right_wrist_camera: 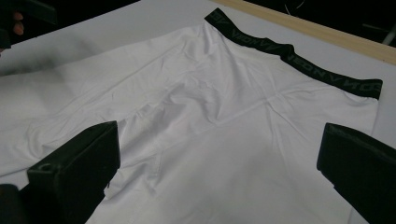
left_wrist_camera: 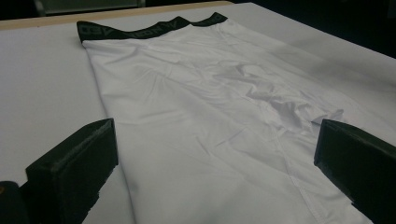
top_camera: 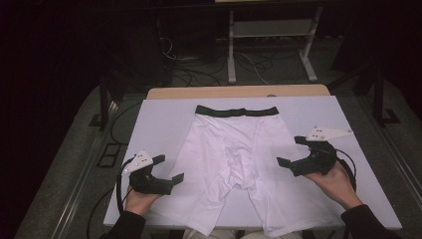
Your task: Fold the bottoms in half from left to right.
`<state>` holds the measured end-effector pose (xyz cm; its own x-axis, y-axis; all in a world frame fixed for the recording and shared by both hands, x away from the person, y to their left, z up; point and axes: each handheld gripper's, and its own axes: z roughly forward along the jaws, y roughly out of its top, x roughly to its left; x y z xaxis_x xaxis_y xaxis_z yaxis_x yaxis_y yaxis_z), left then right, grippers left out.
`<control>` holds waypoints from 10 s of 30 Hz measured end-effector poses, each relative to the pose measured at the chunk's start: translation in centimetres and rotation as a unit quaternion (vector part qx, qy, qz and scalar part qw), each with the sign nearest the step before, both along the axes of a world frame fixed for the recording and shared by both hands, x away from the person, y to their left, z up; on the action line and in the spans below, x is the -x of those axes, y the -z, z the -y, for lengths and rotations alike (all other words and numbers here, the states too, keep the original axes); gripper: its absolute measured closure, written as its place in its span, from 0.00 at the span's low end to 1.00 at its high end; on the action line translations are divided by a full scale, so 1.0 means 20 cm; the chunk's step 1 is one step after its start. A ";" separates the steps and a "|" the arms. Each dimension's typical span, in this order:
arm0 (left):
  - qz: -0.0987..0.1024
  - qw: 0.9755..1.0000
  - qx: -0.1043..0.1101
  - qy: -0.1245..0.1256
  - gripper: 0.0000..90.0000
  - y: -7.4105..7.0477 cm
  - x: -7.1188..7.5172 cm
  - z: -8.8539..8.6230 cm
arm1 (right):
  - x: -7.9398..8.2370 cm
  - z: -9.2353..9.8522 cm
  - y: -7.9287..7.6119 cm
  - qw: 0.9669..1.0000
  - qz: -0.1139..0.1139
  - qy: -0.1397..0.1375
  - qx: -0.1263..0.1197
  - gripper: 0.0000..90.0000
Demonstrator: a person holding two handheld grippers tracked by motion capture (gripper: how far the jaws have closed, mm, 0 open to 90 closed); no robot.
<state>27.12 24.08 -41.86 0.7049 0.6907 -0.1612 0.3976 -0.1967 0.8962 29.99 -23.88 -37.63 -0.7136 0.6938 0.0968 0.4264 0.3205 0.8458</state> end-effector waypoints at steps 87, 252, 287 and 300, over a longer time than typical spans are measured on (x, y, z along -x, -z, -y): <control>-0.001 1.000 0.000 0.014 0.00 0.00 0.00 0.01 | -0.52 -0.65 0.04 0.997 -0.031 -0.068 0.000 0.00; -0.004 1.000 0.014 0.014 0.00 0.00 -0.01 -0.02 | -1.29 -1.36 0.36 0.994 -0.069 0.024 0.082 0.94; -0.100 0.994 -0.033 0.030 0.00 0.03 0.13 -0.21 | -1.20 -1.24 0.27 0.998 -0.060 0.007 0.019 0.95; -0.122 0.990 -0.055 0.038 0.00 0.04 0.18 -0.26 | -1.20 -1.22 0.26 0.998 -0.060 0.007 0.014 0.95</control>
<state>23.53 29.29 -42.61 0.7050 0.6601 -0.2594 0.5796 -0.3255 0.7471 53.92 0.57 -42.87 -0.6890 0.7066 0.1611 0.5277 0.3368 0.7798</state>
